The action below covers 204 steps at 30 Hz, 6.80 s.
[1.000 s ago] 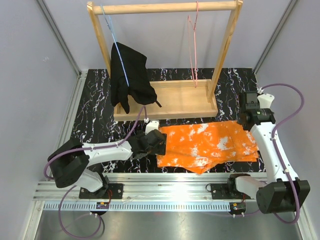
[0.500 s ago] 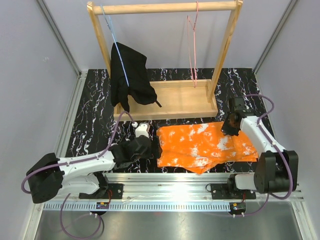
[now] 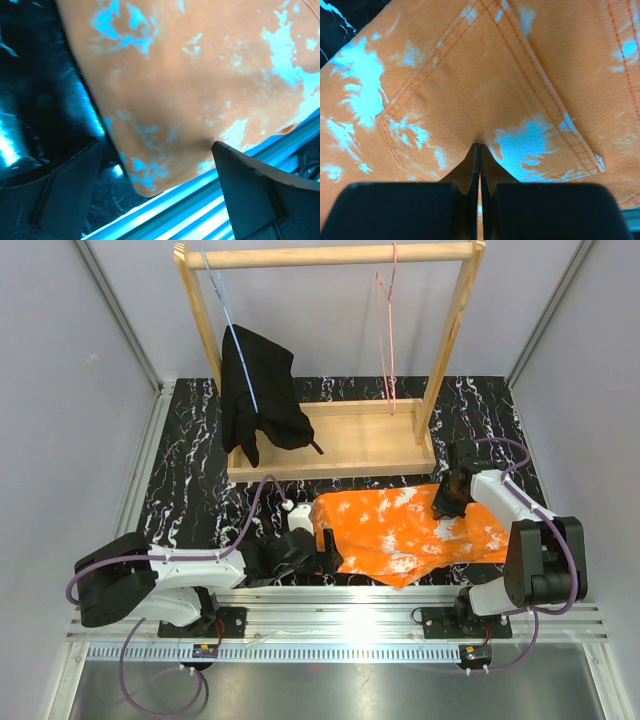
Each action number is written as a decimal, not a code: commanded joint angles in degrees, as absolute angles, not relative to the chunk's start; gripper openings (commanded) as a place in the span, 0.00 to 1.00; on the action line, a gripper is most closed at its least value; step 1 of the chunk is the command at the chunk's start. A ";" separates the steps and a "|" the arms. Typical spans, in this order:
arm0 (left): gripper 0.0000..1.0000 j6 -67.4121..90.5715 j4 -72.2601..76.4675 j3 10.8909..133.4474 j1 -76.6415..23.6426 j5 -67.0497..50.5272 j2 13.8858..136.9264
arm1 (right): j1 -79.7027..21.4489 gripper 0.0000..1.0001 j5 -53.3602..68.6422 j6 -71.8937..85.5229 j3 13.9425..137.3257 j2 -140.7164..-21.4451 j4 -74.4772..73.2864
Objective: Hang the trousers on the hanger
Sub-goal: Fold the trousers, then grab a hanger with the right arm, then place trousers on hanger
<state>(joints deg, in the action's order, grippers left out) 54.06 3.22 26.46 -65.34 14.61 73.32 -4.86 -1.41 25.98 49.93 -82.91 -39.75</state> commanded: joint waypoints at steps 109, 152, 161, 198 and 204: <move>0.00 53.79 -25.05 22.94 -66.53 35.07 41.04 | -33.39 0.00 -23.11 12.83 126.40 -93.44 -61.08; 0.00 54.06 -24.44 23.11 -66.53 34.54 40.34 | -38.14 0.00 -34.46 11.33 117.17 -83.33 -51.85; 0.00 49.93 -20.75 27.86 -66.62 34.37 46.05 | -41.83 0.00 -33.49 19.68 94.86 -71.82 -52.39; 0.00 34.37 -5.10 40.78 -82.70 38.14 57.48 | -98.70 0.00 -50.10 95.00 62.93 -80.42 -68.81; 0.00 32.78 -9.30 43.24 -85.34 42.79 53.97 | -101.60 0.00 -50.01 99.05 61.52 -80.07 -70.84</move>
